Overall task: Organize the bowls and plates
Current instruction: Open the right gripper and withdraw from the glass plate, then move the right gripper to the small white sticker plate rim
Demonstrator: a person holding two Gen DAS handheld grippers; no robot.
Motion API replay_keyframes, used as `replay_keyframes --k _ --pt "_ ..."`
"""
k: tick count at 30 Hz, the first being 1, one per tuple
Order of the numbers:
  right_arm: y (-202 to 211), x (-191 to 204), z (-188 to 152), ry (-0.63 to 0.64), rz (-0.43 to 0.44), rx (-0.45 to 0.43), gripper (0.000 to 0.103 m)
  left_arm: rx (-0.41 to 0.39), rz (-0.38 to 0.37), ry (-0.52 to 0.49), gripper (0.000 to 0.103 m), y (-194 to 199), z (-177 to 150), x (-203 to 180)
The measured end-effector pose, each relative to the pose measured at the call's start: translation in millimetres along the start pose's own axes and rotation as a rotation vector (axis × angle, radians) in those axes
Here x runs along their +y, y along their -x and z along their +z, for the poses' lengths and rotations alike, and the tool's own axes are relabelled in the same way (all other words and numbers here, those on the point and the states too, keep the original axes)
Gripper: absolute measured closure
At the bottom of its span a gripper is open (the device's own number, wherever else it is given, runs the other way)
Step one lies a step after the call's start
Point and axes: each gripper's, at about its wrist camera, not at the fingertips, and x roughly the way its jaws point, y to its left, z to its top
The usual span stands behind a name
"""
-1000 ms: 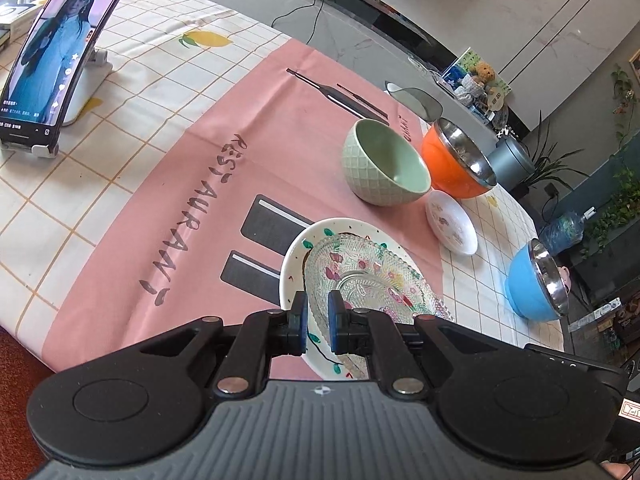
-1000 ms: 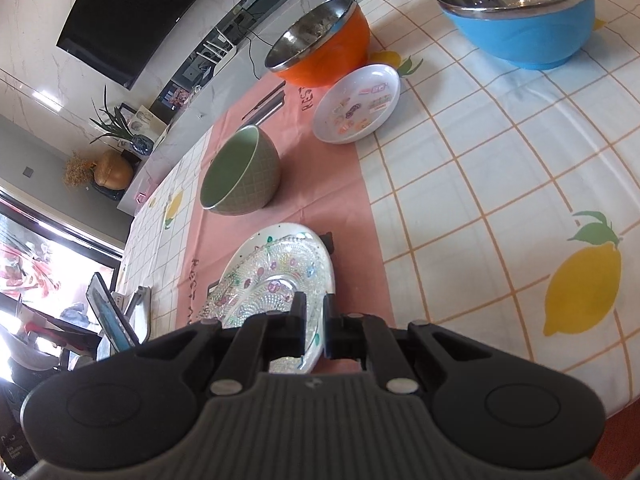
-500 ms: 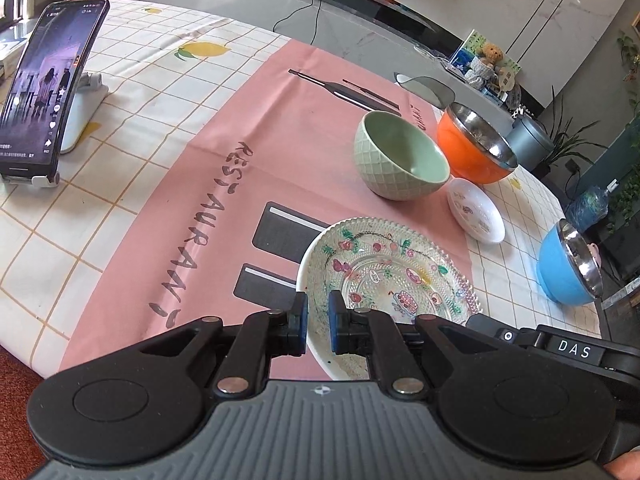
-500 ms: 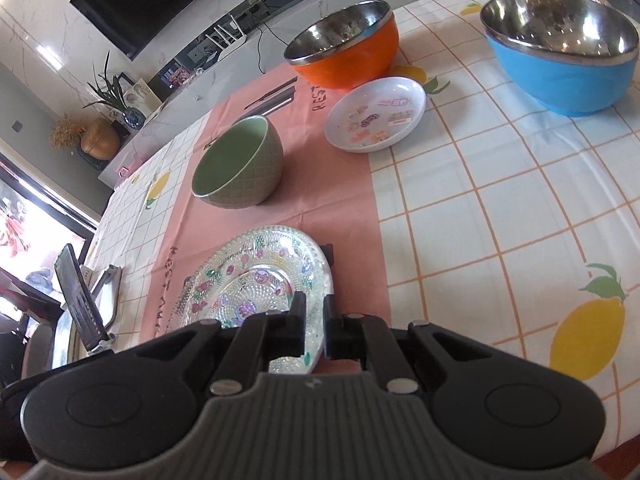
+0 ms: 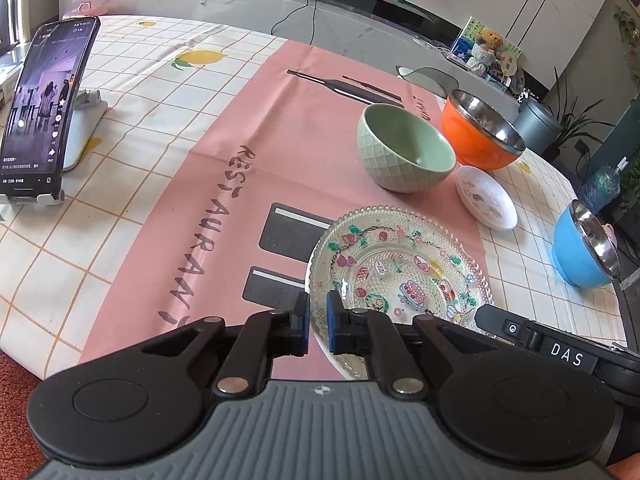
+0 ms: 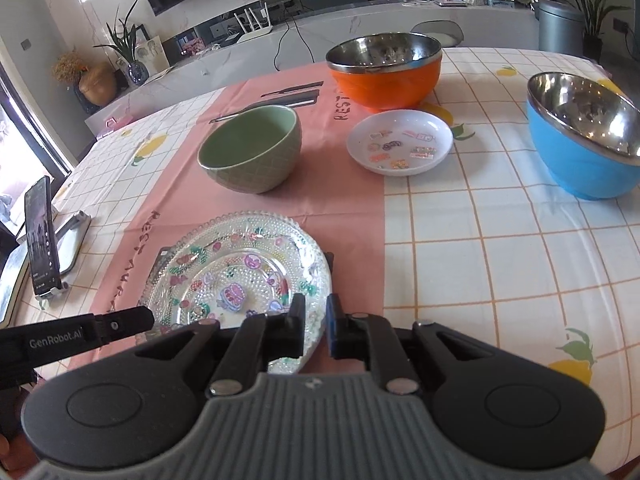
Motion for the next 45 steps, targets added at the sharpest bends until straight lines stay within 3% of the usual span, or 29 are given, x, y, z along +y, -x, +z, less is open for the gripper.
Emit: replay_keyframes --k 10,17,23,28,32,38,45 --pt "14.0 -6.0 4.3 -0.008 0.027 -0.044 0.069 -0.06 -0.009 0.006 0.081 18.8 12.2 -2.0" --pt "27.7 -33.0 8.0 -0.075 -0.015 -0.078 0.066 -0.061 -0.131 -0.013 0.081 17.9 27.8 -33.8" --pt "34.6 -60.2 15.8 -0.137 -0.055 -0.102 0.06 -0.031 -0.236 -0.005 0.071 -0.1 41.4 -63.7" --pt "34.5 -76.8 27.2 -0.164 -0.069 -0.119 0.052 -0.014 -0.276 0.011 0.065 -19.6 51.2 -83.6" --pt "25.4 -83.8 40.3 -0.17 -0.067 -0.122 0.052 0.006 -0.268 0.032 0.065 -42.1 61.0 -94.0" --pt "2.3 -91.0 61.1 -0.15 -0.08 -0.125 0.053 0.033 -0.199 -0.006 0.065 -73.4 69.4 -109.5" --pt "-26.9 -102.9 85.3 -0.169 -0.065 -0.112 0.061 0.047 -0.169 -0.025 0.065 -98.8 75.1 -125.1"
